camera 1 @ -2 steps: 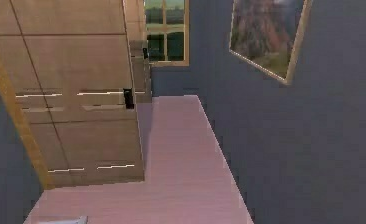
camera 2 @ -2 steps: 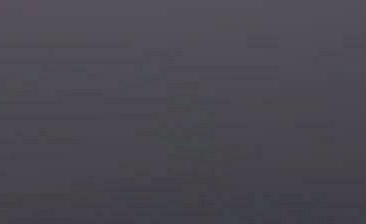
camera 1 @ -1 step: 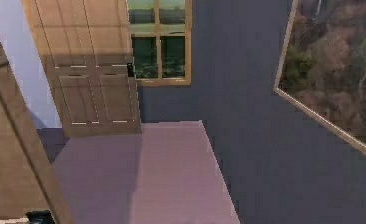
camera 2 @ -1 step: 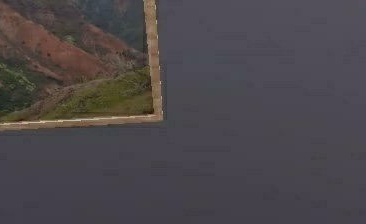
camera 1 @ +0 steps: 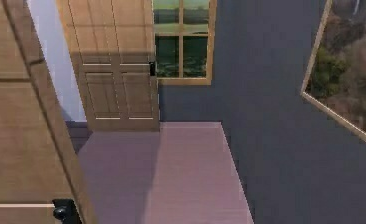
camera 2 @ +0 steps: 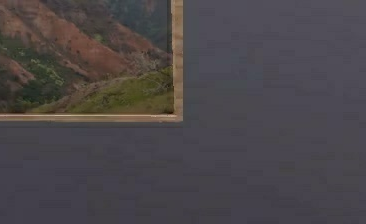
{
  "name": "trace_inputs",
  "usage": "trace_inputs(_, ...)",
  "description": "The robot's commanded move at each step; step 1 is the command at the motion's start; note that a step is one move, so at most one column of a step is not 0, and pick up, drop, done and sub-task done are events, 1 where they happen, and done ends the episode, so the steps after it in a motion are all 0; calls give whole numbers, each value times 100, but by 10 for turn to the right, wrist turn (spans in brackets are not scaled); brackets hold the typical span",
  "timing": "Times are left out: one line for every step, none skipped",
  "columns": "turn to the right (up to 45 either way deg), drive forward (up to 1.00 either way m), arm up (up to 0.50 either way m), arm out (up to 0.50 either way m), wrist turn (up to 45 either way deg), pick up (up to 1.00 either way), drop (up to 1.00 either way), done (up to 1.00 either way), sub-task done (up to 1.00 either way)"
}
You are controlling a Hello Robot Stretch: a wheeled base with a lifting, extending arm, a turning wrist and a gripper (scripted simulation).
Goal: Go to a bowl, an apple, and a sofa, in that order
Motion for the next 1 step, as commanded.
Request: trace_inputs(0, 30, 0, 0, 0, 0, 0, 0, 0)
